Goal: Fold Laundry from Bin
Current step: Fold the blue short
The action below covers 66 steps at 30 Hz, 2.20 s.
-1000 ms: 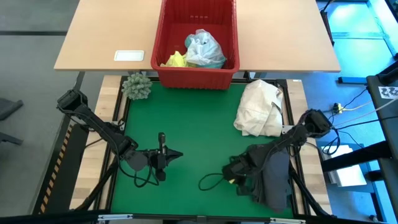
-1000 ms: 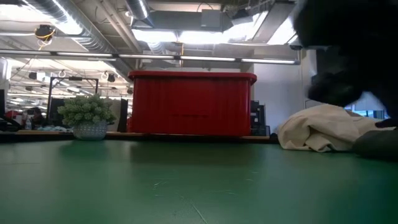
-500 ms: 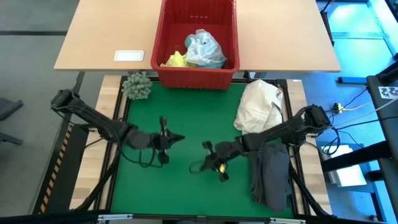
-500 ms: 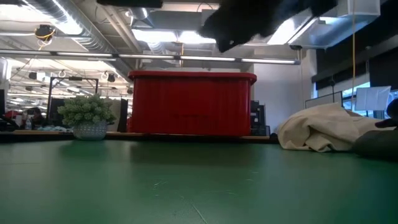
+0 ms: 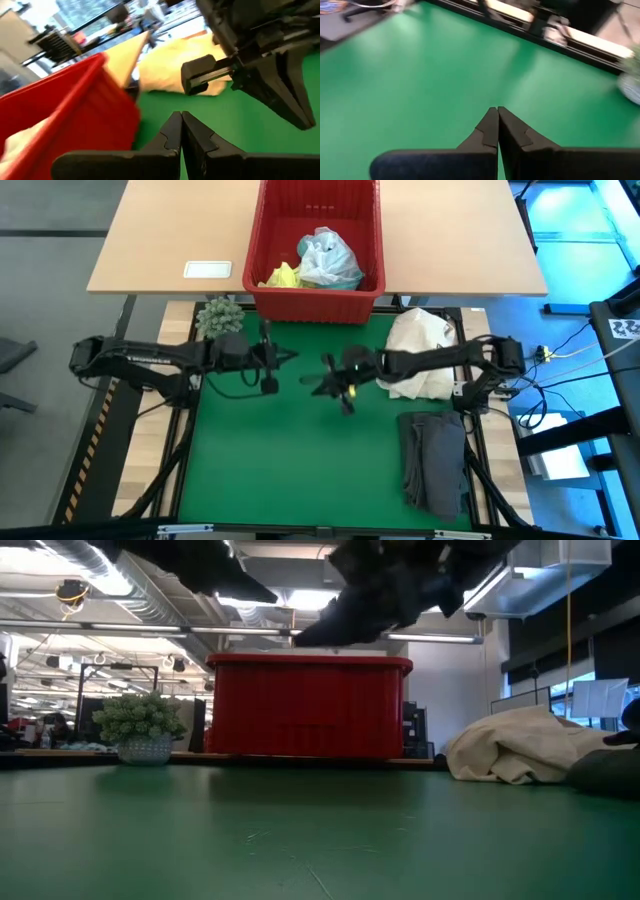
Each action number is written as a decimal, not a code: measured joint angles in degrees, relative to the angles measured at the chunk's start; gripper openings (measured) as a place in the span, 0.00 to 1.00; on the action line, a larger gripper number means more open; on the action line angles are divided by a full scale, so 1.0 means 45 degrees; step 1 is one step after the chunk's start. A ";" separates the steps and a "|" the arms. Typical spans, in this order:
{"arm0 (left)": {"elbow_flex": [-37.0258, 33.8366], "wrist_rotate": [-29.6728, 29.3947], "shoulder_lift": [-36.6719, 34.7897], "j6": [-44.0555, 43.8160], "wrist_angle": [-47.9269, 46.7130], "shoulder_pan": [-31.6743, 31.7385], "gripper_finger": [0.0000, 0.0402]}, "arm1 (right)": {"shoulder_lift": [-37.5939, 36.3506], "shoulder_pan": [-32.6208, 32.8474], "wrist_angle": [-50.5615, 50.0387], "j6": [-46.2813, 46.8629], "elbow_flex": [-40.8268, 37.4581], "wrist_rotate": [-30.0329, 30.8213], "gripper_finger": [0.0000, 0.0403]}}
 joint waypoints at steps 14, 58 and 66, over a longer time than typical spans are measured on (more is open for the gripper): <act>0.0801 0.3465 0.0039 0.0519 0.1175 0.4099 0.00 | -0.1656 -0.2515 0.0082 -0.0113 -0.0015 0.0044 0.00; 0.8137 0.3289 0.5887 0.3541 -0.6287 0.7343 0.46 | -0.3492 -0.6067 0.0263 0.1092 0.0000 0.0471 0.00; 0.9321 0.2566 0.7276 0.3560 -0.8311 0.7615 0.46 | -0.4006 -0.6071 -0.0792 0.1655 -0.0005 0.0685 0.00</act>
